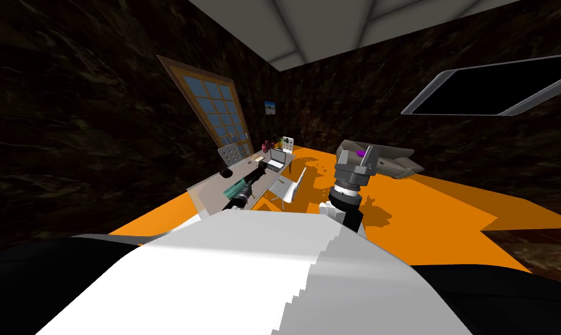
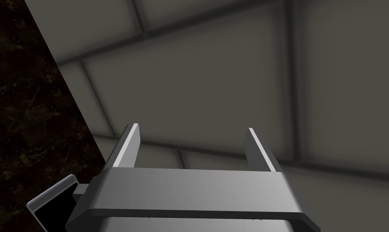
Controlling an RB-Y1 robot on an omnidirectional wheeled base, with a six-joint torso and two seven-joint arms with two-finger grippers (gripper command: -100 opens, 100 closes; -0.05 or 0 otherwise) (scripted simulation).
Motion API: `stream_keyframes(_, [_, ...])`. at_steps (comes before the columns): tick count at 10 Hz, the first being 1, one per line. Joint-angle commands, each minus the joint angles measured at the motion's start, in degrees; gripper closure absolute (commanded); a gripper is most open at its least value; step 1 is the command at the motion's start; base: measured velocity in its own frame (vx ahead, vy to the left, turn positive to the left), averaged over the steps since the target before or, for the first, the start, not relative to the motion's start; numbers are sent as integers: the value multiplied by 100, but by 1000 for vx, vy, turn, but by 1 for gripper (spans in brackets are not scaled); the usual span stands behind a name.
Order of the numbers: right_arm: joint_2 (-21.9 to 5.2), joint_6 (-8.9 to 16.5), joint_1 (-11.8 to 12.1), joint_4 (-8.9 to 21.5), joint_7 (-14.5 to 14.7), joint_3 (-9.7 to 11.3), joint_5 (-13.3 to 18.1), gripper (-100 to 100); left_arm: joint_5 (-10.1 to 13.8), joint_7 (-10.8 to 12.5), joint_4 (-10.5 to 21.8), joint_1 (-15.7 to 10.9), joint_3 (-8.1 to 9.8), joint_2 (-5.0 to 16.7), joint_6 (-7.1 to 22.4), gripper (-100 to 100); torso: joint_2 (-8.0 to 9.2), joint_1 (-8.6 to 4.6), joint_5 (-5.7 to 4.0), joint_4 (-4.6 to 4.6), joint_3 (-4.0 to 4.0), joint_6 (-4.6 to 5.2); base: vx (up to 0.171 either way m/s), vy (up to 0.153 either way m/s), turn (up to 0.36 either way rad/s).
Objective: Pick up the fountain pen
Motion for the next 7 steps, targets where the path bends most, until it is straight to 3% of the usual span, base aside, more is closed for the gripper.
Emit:
stream_keyframes(1, [0,0,0,0,0,0,0,0,80,-46,87,3,-13,50,160,-100,0,0,0,0,0,0,7,17,-85])
stream_keyframes(3, [0,0,0,0,0,0,0,0,343,-196,488,-150,-43,175,551,-100,0,0,0,0,0,0,12,25,-212])
stream_keyframes(7, [0,0,1,0,0,0,0,0,578,-313,1013,-319,-67,316,1172,-100,-2,0,-1,-1,-1,-4,11,22,-112])
